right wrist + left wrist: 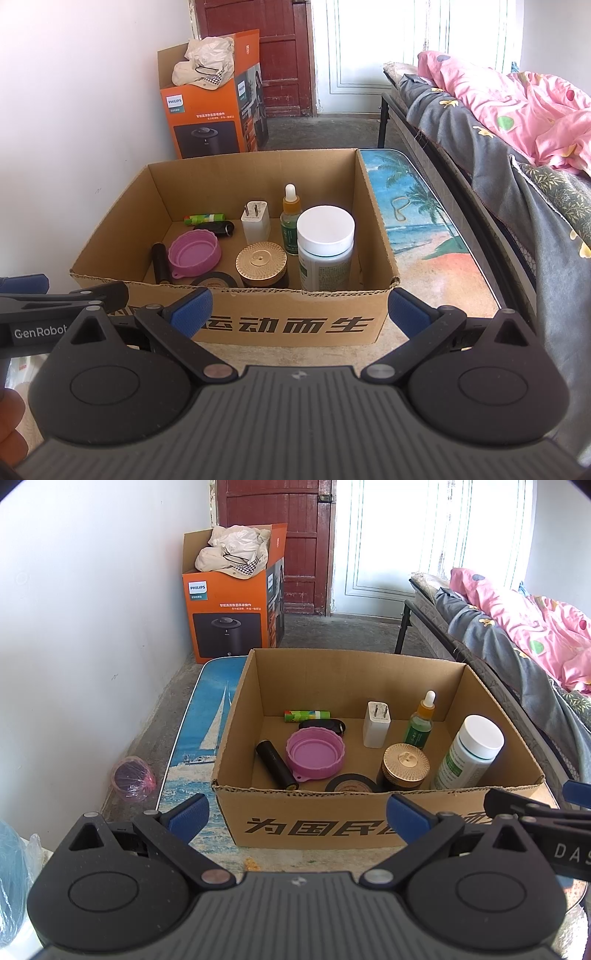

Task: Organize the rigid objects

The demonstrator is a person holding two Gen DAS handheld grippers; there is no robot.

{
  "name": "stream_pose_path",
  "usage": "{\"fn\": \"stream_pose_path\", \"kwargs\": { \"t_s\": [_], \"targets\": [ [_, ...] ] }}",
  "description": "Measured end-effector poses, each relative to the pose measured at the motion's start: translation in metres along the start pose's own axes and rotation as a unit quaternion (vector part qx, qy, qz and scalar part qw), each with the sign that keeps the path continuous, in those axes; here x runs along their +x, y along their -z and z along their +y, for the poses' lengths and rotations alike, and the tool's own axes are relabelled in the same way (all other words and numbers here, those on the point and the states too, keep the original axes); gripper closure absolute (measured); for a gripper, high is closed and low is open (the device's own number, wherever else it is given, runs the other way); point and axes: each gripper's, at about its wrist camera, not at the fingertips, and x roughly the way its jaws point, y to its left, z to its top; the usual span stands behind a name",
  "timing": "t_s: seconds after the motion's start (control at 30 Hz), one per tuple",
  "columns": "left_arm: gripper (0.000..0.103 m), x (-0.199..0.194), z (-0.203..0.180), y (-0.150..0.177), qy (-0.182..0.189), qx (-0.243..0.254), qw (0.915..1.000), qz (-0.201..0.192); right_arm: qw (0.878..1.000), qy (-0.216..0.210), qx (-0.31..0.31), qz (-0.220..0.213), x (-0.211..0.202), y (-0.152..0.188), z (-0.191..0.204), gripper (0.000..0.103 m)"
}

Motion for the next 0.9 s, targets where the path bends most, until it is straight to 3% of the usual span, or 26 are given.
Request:
{"fn": "stream_pose_path", "kwargs": {
  "t_s": [0.9],
  "targets": [
    [0.001, -0.0074, -0.0047, -0.0036, -0.006, -0.003, 1.0000, -0.006, 1.000, -0.001, -0.004, -0.004, -0.0091, -0.0048, 0.0054, 0.001]
  ]
}}
